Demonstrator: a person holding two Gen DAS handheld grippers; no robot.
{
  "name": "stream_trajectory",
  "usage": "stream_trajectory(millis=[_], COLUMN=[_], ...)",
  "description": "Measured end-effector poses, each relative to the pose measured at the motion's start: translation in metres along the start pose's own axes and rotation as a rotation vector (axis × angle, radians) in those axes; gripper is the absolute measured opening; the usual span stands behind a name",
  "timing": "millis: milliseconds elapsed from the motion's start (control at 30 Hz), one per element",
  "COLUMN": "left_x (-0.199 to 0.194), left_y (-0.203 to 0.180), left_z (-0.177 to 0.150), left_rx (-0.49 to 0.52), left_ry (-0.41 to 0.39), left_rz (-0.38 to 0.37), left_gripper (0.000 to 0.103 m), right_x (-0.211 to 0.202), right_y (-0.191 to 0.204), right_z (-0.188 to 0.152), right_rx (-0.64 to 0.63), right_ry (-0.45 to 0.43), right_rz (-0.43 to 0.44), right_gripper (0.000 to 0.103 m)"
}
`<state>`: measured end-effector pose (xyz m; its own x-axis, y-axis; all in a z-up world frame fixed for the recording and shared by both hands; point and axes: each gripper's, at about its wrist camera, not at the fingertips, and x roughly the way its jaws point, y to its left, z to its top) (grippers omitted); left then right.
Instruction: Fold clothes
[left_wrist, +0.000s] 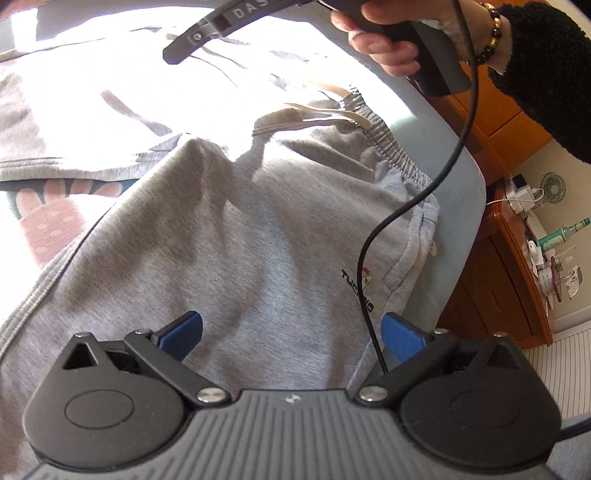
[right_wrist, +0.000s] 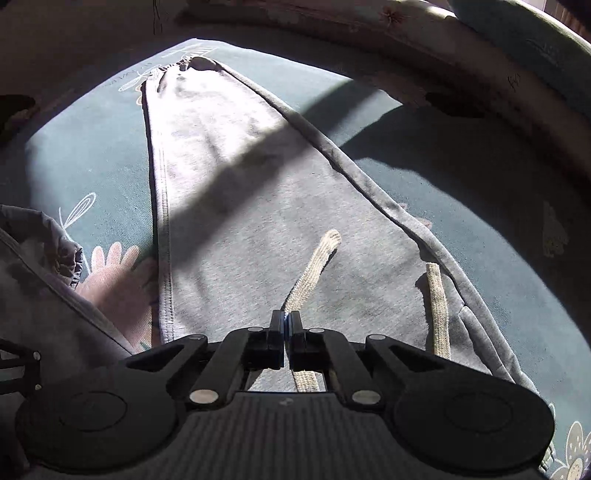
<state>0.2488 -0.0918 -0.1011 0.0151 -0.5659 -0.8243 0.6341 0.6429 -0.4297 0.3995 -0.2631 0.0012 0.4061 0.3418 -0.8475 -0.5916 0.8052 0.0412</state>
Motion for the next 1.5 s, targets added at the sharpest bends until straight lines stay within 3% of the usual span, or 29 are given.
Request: stream_trajectory(millis=[100, 233, 333, 467, 600, 733, 867, 1000, 1100, 1167, 1300, 1500], left_x=[-0.021, -0.038, -0.037, -0.036, -0.032, -0.033, -0.036, -0.044, -0.054, -0.061, -0.081, -0.124], left_y=[0.014, 0.029, 0.032, 0.026, 0.017, 0.015, 0.014, 0.012, 0.014, 0.015, 0.017, 0.028], left_z=[-0.012, -0.029, -0.038, -0.04, -0.034, -0.036, -0.043, -0.054, -0.063, -0.069, -0.083, -0.109], left_rx=[-0.035, -0.057, -0.067, -0.034, -0.006, -0.009, 0.003, 0.023, 0.001, -0.027, -0.1, -0.262], left_ry=[-0.007, 0.009, 0.031, 0.025, 0.015, 0.009, 0.023, 0.04, 0.037, 0.026, -0.007, -0.065], left_rz=[0.055, 0.11, 0.128, 0.132, 0.14, 0.136, 0.147, 0.178, 0.202, 0.221, 0.288, 0.39], left_gripper=[0.102, 0.102, 0.102, 0.102, 0.102, 0.102, 0.102, 0.102, 0.102, 0.102, 0.102, 0.102], right_x=[-0.026, -0.038, -0.03, -0.027, -0.03, -0.029, -0.007, 0.026, 0.028, 0.019, 0.005, -0.006], right_y=[0.022, 0.064, 0.095, 0.121, 0.114, 0.105, 0.11, 0.123, 0.13, 0.138, 0.15, 0.172], right_z=[-0.011, -0.036, -0.056, -0.066, -0.076, -0.083, -0.078, -0.07, -0.066, -0.063, -0.061, -0.051], right_rx=[-0.002, -0.044, -0.033, -0.005, 0.143, 0.214, 0.192, 0.179, 0.201, 0.181, 0.162, 0.134], right_ry=[0.002, 0.078, 0.154, 0.179, 0.179, 0.156, 0.126, 0.18, 0.22, 0.215, 0.226, 0.187], right_rz=[0.119, 0.269, 0.335, 0.325, 0.212, 0.136, 0.137, 0.161, 0.281, 0.329, 0.282, 0.294], right_gripper=[0.003, 0.005, 0.02, 0.023, 0.038, 0.04, 0.048, 0.05, 0.054, 0.055, 0.057, 0.057])
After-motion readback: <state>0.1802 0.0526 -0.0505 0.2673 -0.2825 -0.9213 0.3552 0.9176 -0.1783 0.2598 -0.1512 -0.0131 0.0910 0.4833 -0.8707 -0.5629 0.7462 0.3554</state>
